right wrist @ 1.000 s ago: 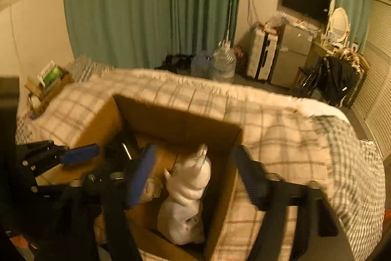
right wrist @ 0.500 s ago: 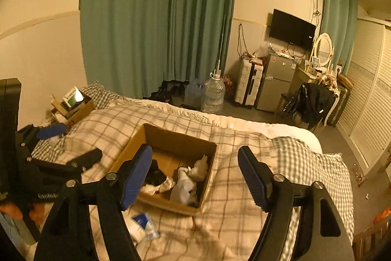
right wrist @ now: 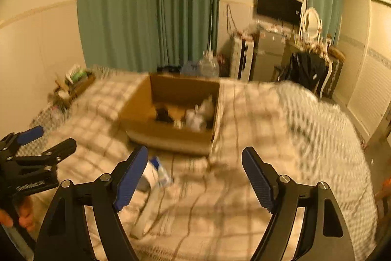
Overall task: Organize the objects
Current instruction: 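Grasp the white tube with the right gripper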
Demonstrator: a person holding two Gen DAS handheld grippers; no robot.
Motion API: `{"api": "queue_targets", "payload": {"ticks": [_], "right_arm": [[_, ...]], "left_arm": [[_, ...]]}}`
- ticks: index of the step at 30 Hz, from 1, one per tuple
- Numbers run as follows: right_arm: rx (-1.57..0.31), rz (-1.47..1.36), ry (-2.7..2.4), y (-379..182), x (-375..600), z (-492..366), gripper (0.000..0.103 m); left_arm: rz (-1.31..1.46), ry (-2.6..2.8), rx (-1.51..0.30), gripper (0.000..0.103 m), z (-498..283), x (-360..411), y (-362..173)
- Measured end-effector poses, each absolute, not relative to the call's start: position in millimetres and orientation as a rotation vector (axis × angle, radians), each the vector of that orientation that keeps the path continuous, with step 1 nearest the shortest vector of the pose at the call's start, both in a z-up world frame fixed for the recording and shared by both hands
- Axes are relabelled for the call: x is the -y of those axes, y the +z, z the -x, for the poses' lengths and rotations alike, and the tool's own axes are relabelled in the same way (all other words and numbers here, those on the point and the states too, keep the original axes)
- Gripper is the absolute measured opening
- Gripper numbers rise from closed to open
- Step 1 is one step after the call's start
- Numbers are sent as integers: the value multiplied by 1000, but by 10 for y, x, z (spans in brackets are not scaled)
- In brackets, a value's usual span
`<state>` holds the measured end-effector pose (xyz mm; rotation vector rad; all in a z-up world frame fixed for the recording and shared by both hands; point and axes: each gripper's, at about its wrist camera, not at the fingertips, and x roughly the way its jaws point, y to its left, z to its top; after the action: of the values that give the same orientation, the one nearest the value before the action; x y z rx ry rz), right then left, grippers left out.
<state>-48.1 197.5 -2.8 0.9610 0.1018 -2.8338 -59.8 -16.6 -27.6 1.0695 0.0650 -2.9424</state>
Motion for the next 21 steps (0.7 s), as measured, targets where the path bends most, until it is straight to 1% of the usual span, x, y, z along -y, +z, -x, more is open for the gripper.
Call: {"api": "queue_targets", "payload": {"ticks": [2, 5, 7, 11, 17, 18, 19, 20, 21], "right_arm": [[-122, -1055, -2797, -335, -1895, 549, 79], [-155, -1189, -2727, -759, -1777, 613, 79], [-182, -1257, -2659, -954, -1683, 638, 79], [-247, -1318, -2554, -1168, -1481, 689, 79], [-231, -1443, -2396, -1462, -1327, 786, 77], [-228, -1461, -2378, -1501, -1311, 807, 73], [-229, -1484, -2355, -1556, -1287, 826, 67], [-235, -1501, -2336, -1586, -1272, 834, 63], [-241, -1521, -2316, -1624, -1257, 849, 55]], "left_arm": [[-1121, -2910, -38, 103, 581, 128, -499], [-1222, -2842, 72, 103, 601, 70, -821], [-1278, -2800, 98, 103, 627, 101, -980], [-1318, -2755, 27, 103, 653, 239, -1097], [-1313, -2720, -63, 103, 635, 394, -1131], [-1314, -2720, -76, 103, 630, 408, -1129], [-1313, -2718, -84, 103, 627, 419, -1127], [-1311, -2716, -87, 103, 626, 421, -1122], [-1308, -2718, -87, 103, 615, 416, -1118]]}}
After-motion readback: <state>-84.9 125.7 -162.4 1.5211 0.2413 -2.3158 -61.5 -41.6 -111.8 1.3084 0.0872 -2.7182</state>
